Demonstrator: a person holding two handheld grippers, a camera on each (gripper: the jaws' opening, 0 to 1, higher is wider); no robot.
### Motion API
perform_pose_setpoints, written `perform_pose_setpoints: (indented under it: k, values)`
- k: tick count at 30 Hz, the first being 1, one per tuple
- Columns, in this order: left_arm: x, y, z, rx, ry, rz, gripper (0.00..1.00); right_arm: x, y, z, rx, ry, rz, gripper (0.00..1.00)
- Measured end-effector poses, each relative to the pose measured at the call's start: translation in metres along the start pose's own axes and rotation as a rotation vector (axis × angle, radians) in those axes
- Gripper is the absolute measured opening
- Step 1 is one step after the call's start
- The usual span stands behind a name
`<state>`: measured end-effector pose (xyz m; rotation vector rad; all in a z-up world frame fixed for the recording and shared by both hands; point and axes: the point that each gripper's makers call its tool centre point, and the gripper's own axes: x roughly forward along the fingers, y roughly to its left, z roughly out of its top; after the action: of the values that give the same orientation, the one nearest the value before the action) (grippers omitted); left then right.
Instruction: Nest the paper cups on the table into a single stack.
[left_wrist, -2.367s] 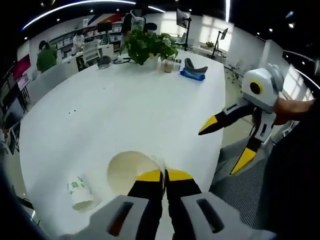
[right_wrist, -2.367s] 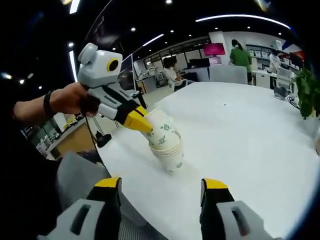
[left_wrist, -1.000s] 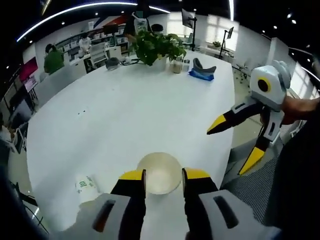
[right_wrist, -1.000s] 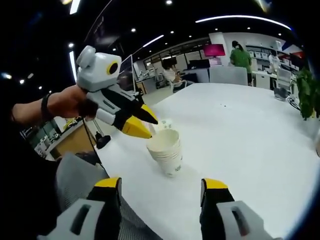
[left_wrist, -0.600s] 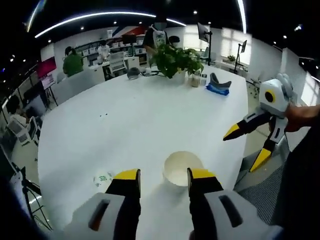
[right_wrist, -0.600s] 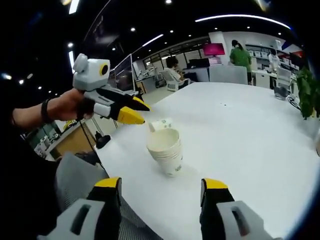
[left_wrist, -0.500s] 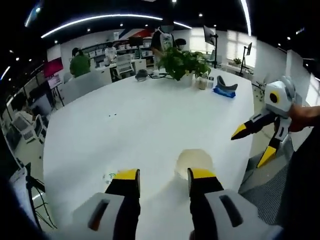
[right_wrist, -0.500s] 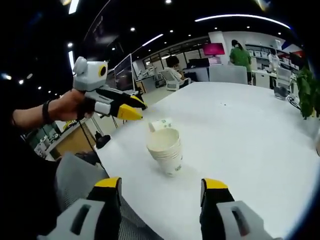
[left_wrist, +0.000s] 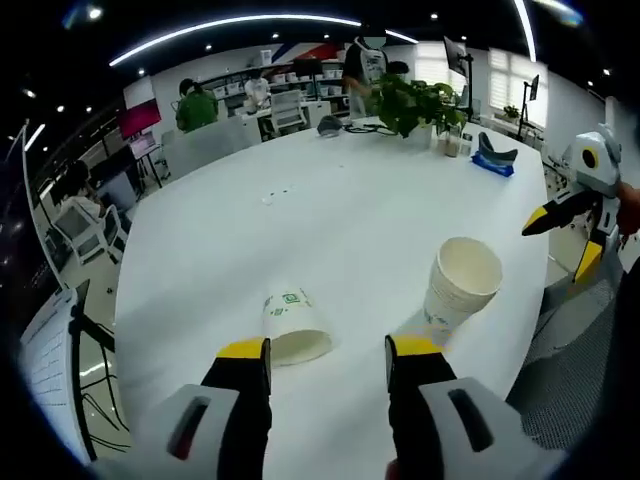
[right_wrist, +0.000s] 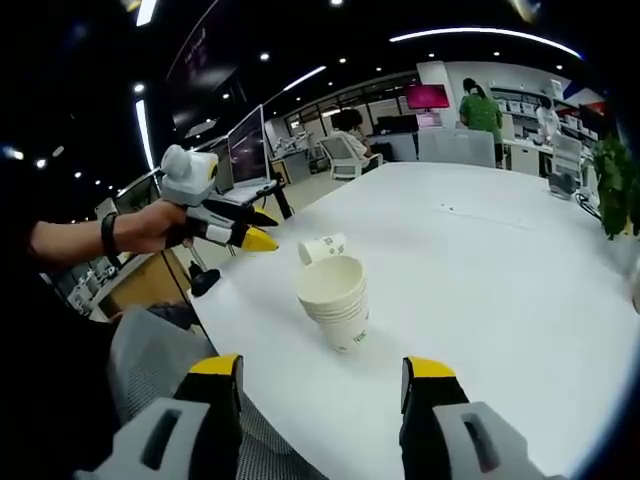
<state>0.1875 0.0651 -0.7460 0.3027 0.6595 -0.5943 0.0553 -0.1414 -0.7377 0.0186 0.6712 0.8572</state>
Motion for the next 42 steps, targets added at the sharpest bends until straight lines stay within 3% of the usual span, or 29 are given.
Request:
perform_pose_setpoints:
  k: [11,13,20,31,37,42]
  values:
    - [0.025,0.024,-0.024,0.058,0.040,0.026,0.47,-0.012,0.001,0.005,0.039,-0.011,-0.046,0.65]
    - [0.032,0.037,-0.034,0.086,0.054,0.052,0.45,-0.014,0.003,0.006,0.045,-0.014,-0.052,0.65]
    - [0.048,0.054,-0.055,0.061,0.067,0.060,0.45,-0.015,-0.003,0.001,0.063,-0.010,-0.073,0.65]
    - [0.077,0.060,-0.046,0.005,-0.001,0.059,0.46,-0.010,-0.002,-0.001,0.086,-0.004,-0.088,0.64]
    - [0.101,0.055,-0.042,0.059,-0.036,0.035,0.46,-0.016,-0.006,-0.004,0.103,-0.003,-0.110,0.64]
    - [0.114,0.059,-0.033,0.123,-0.070,0.047,0.36,-0.022,-0.009,-0.007,0.114,-0.002,-0.130,0.64]
